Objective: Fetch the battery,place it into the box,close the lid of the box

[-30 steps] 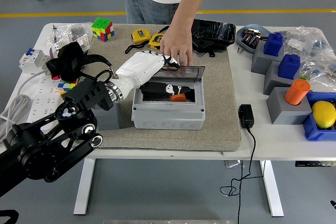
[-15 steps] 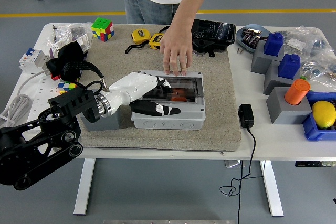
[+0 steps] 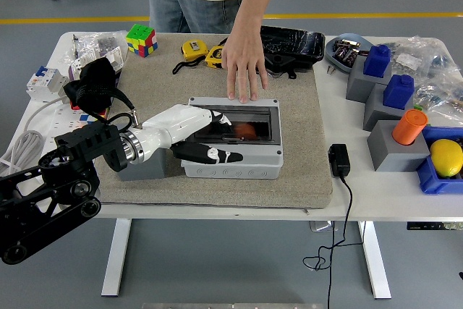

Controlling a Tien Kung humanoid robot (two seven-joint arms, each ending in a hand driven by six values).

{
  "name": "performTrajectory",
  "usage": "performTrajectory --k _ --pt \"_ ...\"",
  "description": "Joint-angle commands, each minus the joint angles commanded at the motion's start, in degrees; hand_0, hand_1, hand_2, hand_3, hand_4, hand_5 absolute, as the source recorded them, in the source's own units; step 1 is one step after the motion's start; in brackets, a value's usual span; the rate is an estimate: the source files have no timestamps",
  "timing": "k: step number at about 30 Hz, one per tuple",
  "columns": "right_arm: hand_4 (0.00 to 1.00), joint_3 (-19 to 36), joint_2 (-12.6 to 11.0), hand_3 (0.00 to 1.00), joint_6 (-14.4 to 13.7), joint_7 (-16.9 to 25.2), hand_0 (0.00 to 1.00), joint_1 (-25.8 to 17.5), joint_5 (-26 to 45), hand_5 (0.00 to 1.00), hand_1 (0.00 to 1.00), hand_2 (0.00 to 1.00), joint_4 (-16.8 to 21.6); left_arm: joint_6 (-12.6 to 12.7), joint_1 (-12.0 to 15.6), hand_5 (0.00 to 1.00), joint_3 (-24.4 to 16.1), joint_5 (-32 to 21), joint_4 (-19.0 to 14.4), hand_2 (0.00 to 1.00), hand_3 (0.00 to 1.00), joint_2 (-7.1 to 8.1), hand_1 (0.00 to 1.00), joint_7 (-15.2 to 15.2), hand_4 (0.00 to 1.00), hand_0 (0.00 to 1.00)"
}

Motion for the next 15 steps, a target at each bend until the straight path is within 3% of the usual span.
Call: performTrajectory --k 1,4,7,9,12,15 --pt "0.998 0.0 0.1 0.794 0.0 0.0 0.793 -0.1 0.0 0.956 0.736 0.738 0.0 0.7 0.9 0.998 -1.9 0.4 0.3 0.727 0.749 -1.00 0.764 -0.7 0.998 0.763" --pt "0.998 0.2 0.5 0.794 0.0 0.0 0.793 -0.4 -0.2 0.956 0.736 0.738 0.0 2.7 5.3 0.998 -9.1 -0.5 1.3 0.727 0.749 -6.33 0.764 -4.4 0.998 0.763" --pt "0.998 0.3 1.0 0.794 0.1 0.0 0.793 -0.6 -0.2 0.955 0.736 0.738 0.0 5.4 8.8 0.998 -16.2 -5.7 2.4 0.756 0.759 -11.24 0.792 -10.1 0.998 0.781" --pt "0.998 0.3 1.2 0.794 0.1 -0.1 0.793 -0.6 -0.1 0.955 0.736 0.738 0.0 6.9 10.3 0.998 -21.1 -9.9 2.7 0.756 0.759 -13.19 0.792 -14.2 0.998 0.781" --pt "0.998 0.4 1.3 0.793 0.1 -0.1 0.793 -0.7 -0.1 0.953 0.735 0.738 0.1 7.4 12.1 0.998 -28.5 -17.3 2.6 0.799 0.777 -13.71 0.834 -19.7 0.998 0.829" --pt "0.998 0.4 1.4 0.793 0.1 -0.1 0.793 -0.8 0.0 0.953 0.735 0.738 0.1 6.1 14.3 0.998 -34.6 -24.8 2.4 0.799 0.777 -12.77 0.834 -23.2 0.998 0.829"
